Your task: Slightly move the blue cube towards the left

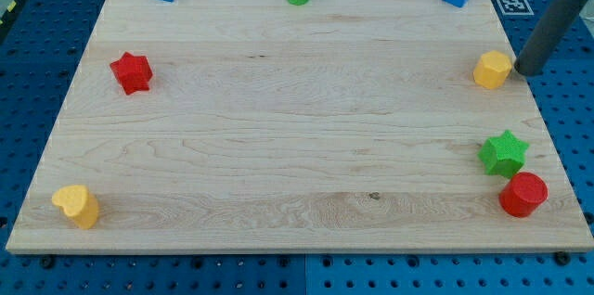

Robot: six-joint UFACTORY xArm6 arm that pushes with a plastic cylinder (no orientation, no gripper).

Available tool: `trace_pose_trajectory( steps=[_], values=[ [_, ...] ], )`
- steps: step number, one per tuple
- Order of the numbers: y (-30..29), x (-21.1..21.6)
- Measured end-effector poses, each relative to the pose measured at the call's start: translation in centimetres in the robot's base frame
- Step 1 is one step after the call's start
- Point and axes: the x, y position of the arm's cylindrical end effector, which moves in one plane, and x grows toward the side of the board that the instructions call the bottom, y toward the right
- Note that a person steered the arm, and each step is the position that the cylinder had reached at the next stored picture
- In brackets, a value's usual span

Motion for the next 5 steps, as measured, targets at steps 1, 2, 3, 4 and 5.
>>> trace_pose_trajectory(
  steps=[1,2,3,4,5],
  values=[
    [0.0,0.0],
    [-1.4,0.0],
    [-3.1,0.5],
    [-3.5,0.6],
    [-3.5,0.6]
  ],
)
